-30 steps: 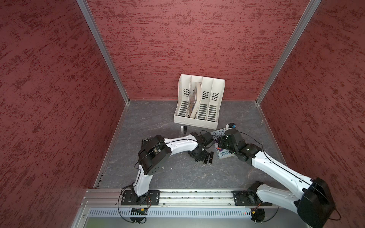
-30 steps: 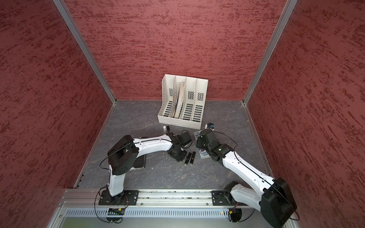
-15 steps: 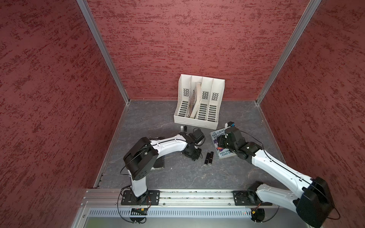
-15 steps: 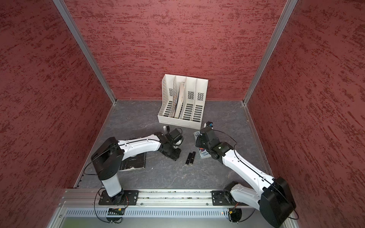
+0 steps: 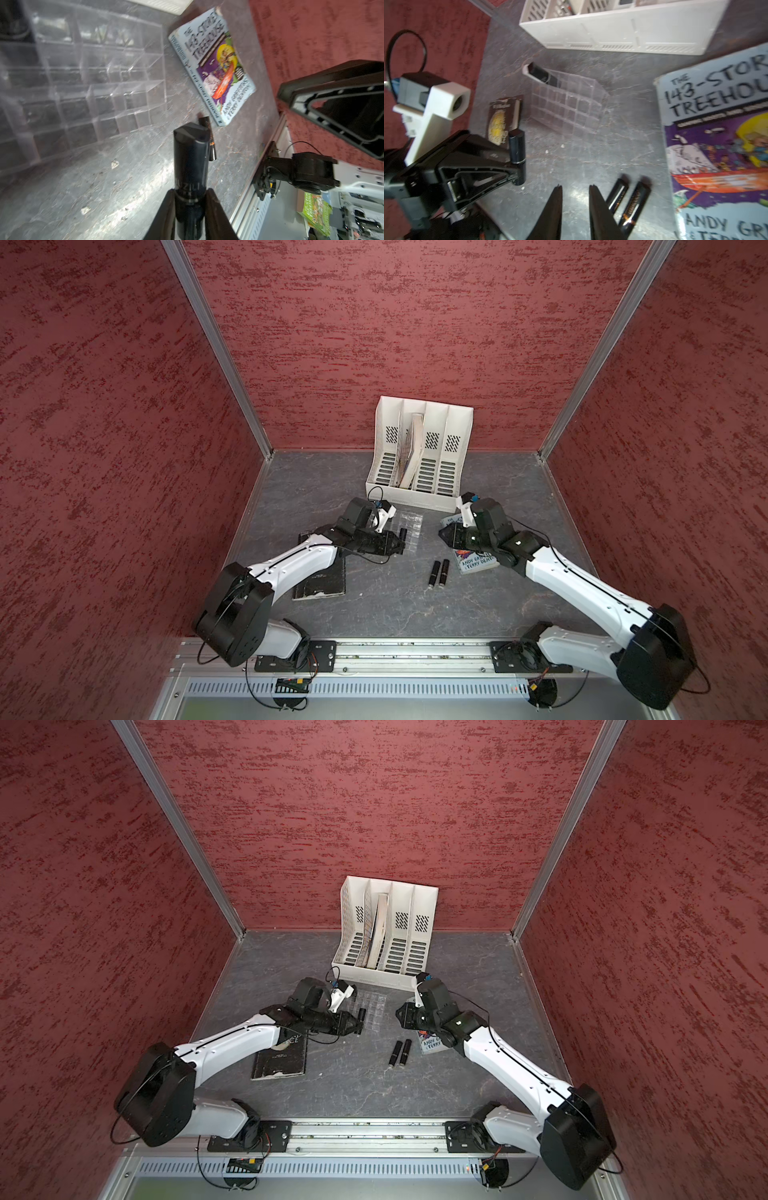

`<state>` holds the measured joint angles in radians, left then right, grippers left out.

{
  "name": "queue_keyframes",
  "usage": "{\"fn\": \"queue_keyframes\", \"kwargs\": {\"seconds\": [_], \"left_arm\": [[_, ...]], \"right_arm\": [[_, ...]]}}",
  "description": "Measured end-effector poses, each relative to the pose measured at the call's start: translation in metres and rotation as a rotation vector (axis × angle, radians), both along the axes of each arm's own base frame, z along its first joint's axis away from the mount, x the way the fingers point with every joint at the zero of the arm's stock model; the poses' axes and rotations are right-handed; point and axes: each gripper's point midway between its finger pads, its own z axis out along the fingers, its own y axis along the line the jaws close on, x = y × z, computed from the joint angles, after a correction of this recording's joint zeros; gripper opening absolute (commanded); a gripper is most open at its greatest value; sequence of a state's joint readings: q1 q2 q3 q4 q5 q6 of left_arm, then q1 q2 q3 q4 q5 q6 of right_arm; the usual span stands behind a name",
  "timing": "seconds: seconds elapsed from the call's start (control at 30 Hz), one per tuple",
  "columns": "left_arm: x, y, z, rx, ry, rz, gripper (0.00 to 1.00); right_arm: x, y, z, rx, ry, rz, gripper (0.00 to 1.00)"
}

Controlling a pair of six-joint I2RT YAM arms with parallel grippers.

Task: Arrange the lipsticks in the organizer
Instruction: Pick up the lipstick at the center of the board.

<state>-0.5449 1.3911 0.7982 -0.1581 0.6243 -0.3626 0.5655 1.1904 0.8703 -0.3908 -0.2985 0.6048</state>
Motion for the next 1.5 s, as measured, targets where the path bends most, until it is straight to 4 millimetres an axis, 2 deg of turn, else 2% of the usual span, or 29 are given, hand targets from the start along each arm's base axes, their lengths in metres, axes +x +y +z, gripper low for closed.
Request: {"fn": "queue_keyframes", "kwargs": {"seconds": [0.2, 0.33, 0.5, 0.7, 1.27, 1.5], "left_arm": [[-0.008, -0.014, 0.039, -0.17, -0.131, -0.1, 0.22], [-0.014, -0.019, 0.056, -0.235, -0.184, -0.15, 0.22], [-0.022, -0.026, 0.069, -0.282, -0.218, -0.204, 0.21], [-0.03, -0.032, 0.072, -0.3, -0.224, -0.241, 0.21], [-0.031, -0.036, 0.063, -0.271, -0.19, -0.24, 0.22], [-0.031, -0.038, 0.061, -0.262, -0.177, -0.241, 0.22]], "right_arm": [[-0.018, 0.029, 0.046, 0.16, 0.03, 0.161, 0.45], [-0.023, 0.039, 0.062, 0.202, 0.052, 0.223, 0.47], [-0.024, 0.047, 0.054, 0.204, 0.125, 0.256, 0.46], [-0.022, 0.048, 0.054, 0.19, 0.156, 0.257, 0.43], [-0.016, 0.052, 0.046, 0.146, 0.175, 0.238, 0.32], [-0.013, 0.055, 0.037, 0.112, 0.172, 0.23, 0.33]]}}
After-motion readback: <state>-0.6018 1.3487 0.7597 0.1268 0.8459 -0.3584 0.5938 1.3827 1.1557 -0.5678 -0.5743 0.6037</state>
